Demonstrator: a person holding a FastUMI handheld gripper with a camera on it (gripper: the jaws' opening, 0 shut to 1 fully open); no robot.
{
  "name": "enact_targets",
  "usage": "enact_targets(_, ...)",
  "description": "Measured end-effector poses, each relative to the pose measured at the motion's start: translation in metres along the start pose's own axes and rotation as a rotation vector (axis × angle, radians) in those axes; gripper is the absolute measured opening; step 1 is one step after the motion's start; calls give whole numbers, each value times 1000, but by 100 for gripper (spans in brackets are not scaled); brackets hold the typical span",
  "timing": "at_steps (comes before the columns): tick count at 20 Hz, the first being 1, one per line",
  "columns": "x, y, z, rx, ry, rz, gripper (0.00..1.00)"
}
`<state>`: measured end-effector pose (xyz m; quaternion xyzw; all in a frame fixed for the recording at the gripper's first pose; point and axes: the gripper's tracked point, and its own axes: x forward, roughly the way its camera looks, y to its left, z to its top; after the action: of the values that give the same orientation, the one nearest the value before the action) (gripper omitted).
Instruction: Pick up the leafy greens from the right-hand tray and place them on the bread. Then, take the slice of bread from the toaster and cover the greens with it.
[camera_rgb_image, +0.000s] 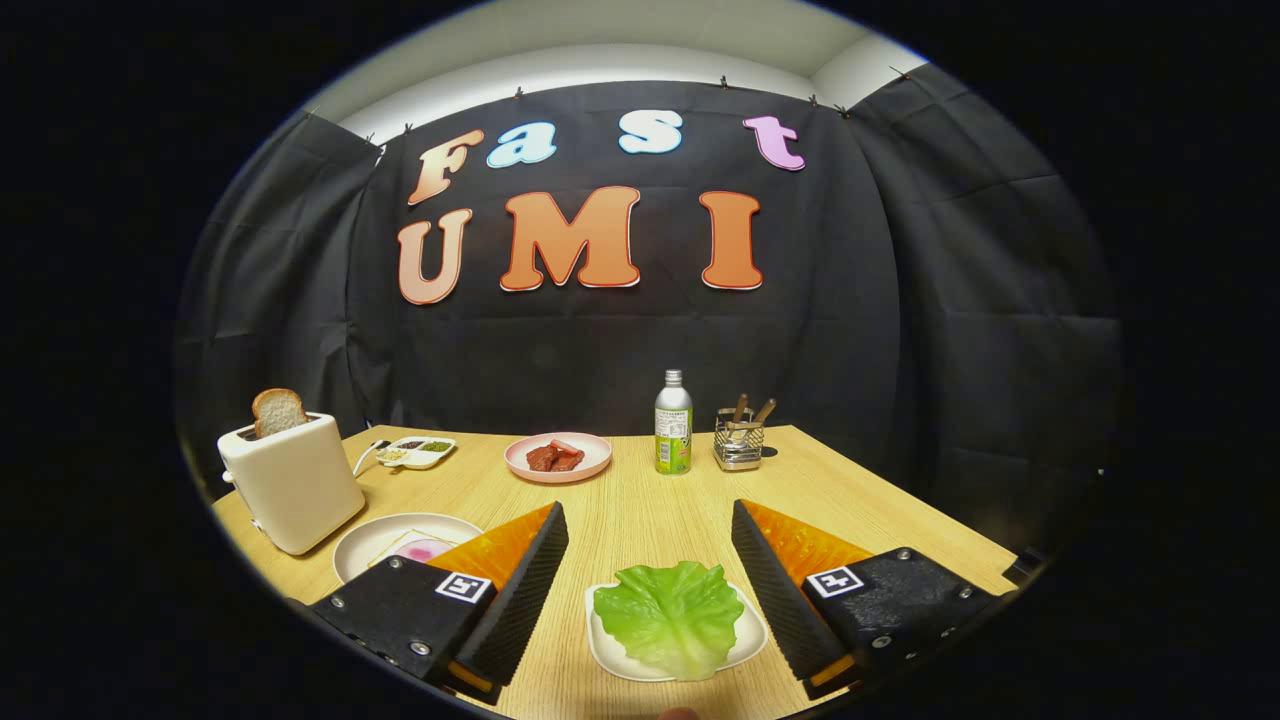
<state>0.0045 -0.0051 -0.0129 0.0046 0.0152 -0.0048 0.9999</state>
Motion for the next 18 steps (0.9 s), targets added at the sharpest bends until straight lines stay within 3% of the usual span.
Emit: enact_targets(18,-3,1,-4,10,25,-12,99)
